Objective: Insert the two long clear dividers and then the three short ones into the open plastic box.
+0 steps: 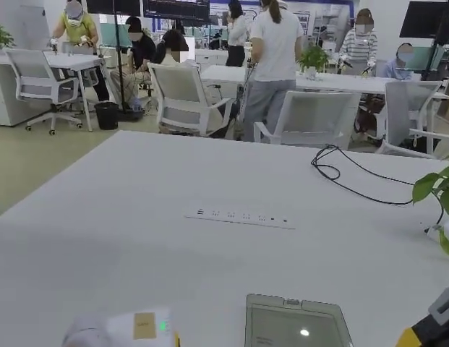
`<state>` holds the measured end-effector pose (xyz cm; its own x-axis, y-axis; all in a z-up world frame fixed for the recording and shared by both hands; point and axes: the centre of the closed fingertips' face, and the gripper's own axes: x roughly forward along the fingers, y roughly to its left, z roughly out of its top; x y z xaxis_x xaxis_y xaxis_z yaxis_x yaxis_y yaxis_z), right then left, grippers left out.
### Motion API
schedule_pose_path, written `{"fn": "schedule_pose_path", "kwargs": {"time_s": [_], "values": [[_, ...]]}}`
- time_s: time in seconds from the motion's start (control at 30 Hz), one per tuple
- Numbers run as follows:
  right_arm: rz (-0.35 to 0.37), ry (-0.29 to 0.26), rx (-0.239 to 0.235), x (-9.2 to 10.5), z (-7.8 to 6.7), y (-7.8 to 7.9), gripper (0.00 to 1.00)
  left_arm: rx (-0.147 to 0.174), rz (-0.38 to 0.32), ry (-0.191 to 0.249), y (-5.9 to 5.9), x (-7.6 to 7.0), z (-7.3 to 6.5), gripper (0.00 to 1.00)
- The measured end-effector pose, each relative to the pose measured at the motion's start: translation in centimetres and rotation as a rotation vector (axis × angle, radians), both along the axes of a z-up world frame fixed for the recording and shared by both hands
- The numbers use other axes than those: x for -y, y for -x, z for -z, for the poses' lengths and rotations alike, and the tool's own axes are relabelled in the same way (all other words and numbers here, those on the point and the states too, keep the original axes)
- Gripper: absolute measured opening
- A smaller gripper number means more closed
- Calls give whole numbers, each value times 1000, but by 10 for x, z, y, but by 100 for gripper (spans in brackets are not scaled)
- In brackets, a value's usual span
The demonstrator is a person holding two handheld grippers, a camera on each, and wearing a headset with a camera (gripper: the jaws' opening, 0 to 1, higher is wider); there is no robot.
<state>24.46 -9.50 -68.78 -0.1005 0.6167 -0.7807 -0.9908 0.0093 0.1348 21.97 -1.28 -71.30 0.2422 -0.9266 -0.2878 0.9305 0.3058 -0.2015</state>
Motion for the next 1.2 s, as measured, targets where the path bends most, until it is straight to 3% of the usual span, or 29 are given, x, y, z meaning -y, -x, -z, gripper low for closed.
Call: {"fn": "schedule_pose_path", "kwargs": {"time_s": [0.37, 0.87, 1.2], "values": [[-5, 76, 37, 7, 30, -15, 3, 6, -7, -65, 0, -12, 19, 69], [-24, 148, 75, 6, 69, -28, 3, -23, -27, -93, 0, -21, 33, 81], [-35, 175, 71, 4, 80, -29, 3, -39, -36, -88, 1, -24, 36, 83]]}}
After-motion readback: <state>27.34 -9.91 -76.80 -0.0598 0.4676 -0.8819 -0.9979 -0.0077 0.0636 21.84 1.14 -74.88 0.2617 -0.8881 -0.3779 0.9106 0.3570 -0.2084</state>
